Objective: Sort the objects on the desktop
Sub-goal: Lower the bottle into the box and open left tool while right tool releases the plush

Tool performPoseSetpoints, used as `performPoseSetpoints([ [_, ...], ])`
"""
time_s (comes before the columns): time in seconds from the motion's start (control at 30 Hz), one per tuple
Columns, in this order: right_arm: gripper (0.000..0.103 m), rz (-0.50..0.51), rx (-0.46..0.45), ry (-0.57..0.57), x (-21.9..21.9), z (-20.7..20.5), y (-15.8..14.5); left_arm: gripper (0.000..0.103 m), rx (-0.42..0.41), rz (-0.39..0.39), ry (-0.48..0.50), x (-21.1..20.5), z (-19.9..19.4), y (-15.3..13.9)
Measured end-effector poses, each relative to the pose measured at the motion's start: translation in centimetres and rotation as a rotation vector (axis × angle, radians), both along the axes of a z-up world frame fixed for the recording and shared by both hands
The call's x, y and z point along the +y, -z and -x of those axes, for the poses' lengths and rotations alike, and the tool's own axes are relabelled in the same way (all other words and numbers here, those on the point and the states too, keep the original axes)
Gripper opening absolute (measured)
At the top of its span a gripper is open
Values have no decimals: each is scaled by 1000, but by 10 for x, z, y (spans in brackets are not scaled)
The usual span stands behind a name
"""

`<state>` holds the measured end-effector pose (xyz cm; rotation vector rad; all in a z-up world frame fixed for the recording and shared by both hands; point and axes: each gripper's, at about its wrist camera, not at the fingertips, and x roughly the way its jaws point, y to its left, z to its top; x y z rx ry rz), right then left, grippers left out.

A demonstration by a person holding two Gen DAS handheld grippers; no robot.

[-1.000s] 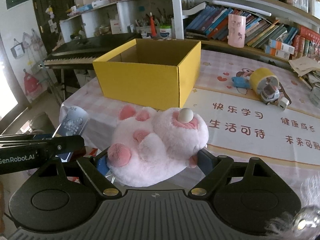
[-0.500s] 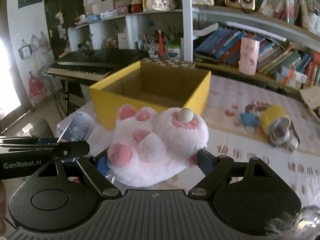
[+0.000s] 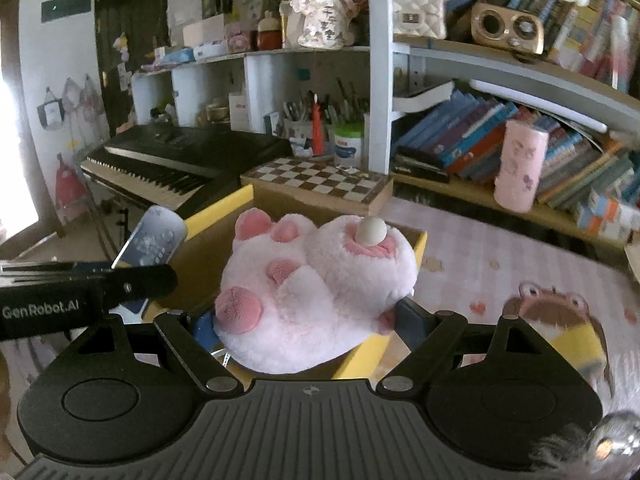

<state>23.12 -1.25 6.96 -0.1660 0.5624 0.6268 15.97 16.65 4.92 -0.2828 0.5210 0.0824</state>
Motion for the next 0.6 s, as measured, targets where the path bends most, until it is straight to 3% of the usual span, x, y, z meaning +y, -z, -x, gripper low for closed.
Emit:
performPoseSetpoints([
  [0.27,84,117,49,-189,31,-62,25,32,112,-84,46,2,-65,22],
  [0.6,84,382,27,-343,63,-106,56,32,229,-161,62,-1,-111,42],
])
